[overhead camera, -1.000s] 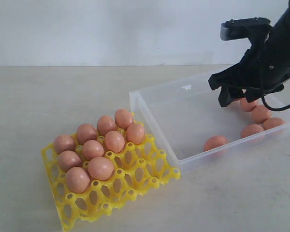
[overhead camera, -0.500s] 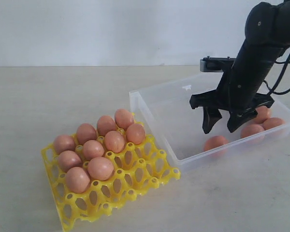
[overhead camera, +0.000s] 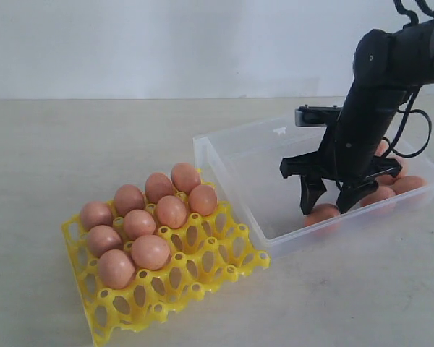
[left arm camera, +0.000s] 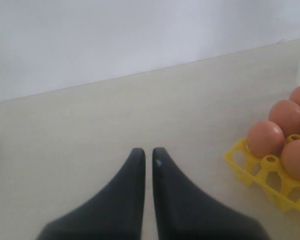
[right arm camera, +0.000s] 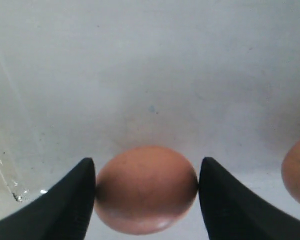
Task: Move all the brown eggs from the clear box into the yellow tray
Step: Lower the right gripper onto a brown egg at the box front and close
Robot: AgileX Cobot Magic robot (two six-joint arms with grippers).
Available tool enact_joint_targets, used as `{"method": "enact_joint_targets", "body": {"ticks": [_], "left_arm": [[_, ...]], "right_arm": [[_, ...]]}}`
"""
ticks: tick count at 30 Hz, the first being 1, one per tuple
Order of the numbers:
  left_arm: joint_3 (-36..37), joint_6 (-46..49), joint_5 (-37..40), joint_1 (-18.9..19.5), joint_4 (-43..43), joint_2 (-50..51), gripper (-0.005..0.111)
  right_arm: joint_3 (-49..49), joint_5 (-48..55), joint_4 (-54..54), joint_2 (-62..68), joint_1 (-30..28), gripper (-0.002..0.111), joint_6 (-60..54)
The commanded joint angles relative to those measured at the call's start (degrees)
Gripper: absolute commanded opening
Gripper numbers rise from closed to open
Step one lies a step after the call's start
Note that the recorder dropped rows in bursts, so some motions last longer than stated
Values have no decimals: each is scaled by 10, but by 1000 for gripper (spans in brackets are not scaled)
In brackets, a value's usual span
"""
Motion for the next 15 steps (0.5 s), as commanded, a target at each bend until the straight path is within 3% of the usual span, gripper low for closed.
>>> {"method": "enact_joint_targets", "body": {"ticks": [1,8,15], "left_arm": [[2,-2,0,-4,-1,-2,4],[2,-2,0,-4,-1,-2,4],[2,-2,0,-4,-1,-2,4]], "right_arm": [[-3,-36,17,6,0,52,0],[-3,-99,89,5,0,52,-2],[-3,-106,96,5,0,52,-50]]}}
